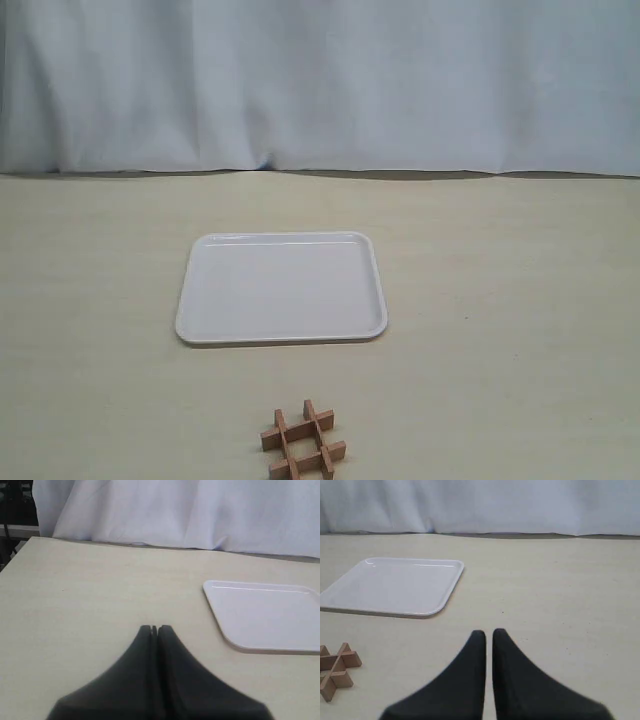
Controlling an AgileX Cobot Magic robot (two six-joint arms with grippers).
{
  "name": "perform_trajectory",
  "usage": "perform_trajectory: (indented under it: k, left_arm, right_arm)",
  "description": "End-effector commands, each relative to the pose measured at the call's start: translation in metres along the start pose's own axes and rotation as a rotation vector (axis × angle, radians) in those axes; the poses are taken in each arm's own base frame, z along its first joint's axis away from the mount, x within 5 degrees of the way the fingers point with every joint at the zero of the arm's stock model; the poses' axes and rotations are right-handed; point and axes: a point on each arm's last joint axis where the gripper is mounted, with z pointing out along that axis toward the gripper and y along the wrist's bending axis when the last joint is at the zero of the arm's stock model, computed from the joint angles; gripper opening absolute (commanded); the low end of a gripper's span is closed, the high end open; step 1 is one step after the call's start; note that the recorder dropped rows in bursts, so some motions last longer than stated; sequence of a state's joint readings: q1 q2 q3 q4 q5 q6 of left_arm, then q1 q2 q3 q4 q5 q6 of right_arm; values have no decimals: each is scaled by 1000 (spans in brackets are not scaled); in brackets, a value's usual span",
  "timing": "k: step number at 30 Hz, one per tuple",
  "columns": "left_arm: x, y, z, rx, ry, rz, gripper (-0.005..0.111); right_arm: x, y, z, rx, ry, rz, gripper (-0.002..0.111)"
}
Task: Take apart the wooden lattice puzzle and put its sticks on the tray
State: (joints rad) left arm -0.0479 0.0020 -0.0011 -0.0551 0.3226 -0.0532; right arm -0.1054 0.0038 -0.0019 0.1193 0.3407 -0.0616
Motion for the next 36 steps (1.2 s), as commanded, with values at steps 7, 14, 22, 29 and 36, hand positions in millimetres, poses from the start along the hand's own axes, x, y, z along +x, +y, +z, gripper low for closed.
perform_trajectory:
  k: [7,14,22,29,36]
  left_arm:
    - [0,0,0,0,-7,5,0]
    - [0,0,0,0,-7,5,0]
    - [0,0,0,0,-7,5,0]
    - [0,0,0,0,-7,5,0]
    - [0,0,0,0,-5,5,0]
  right_arm:
    - [-20,-1,-2,11,-226,-3,5]
    - [-55,-3,-19,38,-652,-2,5]
    - [-57,-3,-20,-189,-665,619,5]
    - [-46,-1,-8,-99,-500,438,5]
    - [-92,0,27,5,-184,338,5]
